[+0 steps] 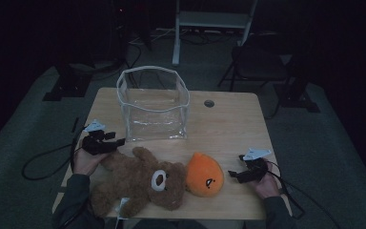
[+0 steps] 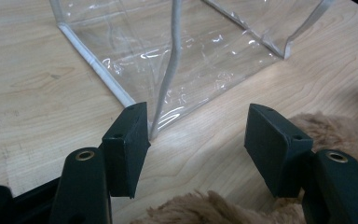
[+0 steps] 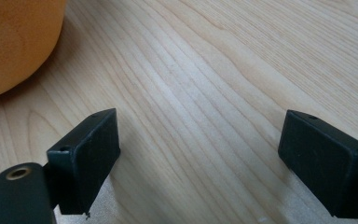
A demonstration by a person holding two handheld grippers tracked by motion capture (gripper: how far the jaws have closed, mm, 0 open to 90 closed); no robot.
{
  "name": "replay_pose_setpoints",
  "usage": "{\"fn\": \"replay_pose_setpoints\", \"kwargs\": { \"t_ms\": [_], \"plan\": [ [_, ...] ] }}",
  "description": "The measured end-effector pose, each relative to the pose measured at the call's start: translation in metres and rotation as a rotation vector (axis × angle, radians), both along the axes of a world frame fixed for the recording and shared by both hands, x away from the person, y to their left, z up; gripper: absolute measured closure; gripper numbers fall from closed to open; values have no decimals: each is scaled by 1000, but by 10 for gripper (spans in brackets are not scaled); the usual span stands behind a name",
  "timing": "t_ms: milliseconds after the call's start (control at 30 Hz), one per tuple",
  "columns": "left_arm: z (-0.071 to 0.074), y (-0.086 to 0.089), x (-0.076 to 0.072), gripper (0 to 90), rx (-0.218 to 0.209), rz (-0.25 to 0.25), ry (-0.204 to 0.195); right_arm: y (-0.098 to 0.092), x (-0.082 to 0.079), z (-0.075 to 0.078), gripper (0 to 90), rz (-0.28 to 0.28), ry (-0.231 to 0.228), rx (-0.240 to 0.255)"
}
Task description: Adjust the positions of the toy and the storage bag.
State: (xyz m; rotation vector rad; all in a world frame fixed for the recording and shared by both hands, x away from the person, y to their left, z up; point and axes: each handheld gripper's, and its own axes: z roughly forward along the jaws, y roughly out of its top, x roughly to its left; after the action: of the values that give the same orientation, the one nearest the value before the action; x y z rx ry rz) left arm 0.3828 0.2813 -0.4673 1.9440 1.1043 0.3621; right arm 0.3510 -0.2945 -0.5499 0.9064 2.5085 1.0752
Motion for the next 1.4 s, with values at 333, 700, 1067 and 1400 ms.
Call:
{"fn": "replay_pose_setpoints", "kwargs": {
  "t_ms": [333, 700, 1067, 1400],
  "plan": [
    [20, -8, 4, 426, 11, -48, -42, -1, 1, 0, 137, 0, -4, 2],
    [38, -12, 9, 451, 69, -84, -94, -1, 0, 0, 140, -3, -5, 3],
    [64, -18, 11, 451, 58, -126, -154, -1, 0, 0, 140, -11, -4, 4],
    [87, -33, 21, 448, 74, -175, -186, -1, 0, 0, 139, -13, -5, 4]
  ]
}}
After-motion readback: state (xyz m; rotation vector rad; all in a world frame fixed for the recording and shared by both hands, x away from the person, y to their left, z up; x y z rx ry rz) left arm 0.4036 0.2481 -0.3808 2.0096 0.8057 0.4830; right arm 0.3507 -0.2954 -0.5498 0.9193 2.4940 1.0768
